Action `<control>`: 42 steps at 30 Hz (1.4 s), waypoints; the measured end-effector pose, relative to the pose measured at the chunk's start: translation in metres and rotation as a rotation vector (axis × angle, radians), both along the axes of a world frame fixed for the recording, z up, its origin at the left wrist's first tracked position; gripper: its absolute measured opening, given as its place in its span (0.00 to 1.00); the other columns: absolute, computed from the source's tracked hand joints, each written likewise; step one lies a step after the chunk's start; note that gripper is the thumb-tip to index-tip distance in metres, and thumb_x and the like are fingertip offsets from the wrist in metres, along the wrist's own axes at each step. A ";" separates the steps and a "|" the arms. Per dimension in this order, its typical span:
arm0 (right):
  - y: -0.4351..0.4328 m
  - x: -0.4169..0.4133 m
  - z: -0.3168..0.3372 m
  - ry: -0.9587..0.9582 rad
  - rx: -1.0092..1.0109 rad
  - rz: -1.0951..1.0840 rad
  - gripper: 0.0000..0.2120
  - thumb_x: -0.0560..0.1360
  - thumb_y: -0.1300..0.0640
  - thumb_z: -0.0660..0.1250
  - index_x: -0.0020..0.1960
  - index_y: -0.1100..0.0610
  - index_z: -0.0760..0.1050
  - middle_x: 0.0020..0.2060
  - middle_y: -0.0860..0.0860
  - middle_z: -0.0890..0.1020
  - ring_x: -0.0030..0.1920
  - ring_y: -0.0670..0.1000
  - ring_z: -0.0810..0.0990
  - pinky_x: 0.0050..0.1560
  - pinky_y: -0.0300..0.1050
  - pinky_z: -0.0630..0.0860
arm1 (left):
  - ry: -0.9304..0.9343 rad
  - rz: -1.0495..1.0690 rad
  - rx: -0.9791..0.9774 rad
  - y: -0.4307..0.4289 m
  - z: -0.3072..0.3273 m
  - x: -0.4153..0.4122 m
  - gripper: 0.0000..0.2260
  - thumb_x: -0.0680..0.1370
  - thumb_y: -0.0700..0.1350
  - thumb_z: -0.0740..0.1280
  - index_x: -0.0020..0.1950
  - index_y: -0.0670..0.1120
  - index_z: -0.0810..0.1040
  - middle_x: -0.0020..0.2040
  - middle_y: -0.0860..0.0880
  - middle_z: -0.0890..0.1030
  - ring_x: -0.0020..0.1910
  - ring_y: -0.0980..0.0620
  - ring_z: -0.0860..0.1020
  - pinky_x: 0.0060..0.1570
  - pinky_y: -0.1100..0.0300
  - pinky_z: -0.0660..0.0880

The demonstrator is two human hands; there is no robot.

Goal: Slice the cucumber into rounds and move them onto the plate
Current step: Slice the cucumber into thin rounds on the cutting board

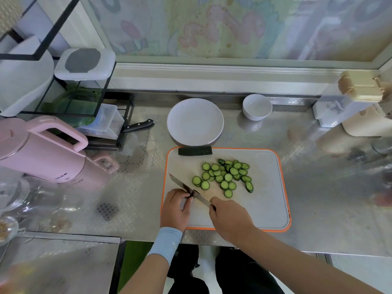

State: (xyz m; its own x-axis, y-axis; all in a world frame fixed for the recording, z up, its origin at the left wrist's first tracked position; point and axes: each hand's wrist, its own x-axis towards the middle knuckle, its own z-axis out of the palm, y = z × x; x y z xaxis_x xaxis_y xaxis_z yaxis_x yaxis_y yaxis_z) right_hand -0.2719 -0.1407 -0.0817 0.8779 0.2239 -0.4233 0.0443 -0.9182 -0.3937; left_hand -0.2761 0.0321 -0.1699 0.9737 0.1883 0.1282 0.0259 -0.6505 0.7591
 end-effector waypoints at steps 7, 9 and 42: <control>0.001 -0.001 0.001 0.020 -0.019 -0.005 0.10 0.82 0.51 0.52 0.44 0.53 0.65 0.32 0.52 0.73 0.33 0.56 0.72 0.31 0.45 0.66 | 0.013 -0.008 -0.013 0.000 -0.001 -0.001 0.06 0.71 0.37 0.74 0.45 0.45 0.81 0.46 0.53 0.79 0.47 0.52 0.78 0.48 0.53 0.78; 0.003 0.001 0.000 0.034 -0.026 -0.003 0.10 0.82 0.52 0.52 0.45 0.54 0.65 0.32 0.51 0.72 0.33 0.56 0.72 0.29 0.45 0.64 | 0.018 -0.007 -0.022 0.000 -0.002 -0.001 0.06 0.71 0.38 0.74 0.45 0.45 0.81 0.46 0.53 0.79 0.47 0.52 0.78 0.48 0.52 0.78; 0.004 0.004 0.000 0.022 0.030 -0.023 0.12 0.82 0.50 0.53 0.41 0.53 0.64 0.29 0.49 0.70 0.31 0.54 0.69 0.27 0.45 0.59 | -0.018 -0.017 0.004 0.000 0.004 -0.005 0.04 0.74 0.44 0.69 0.47 0.45 0.79 0.46 0.52 0.77 0.47 0.53 0.76 0.49 0.60 0.74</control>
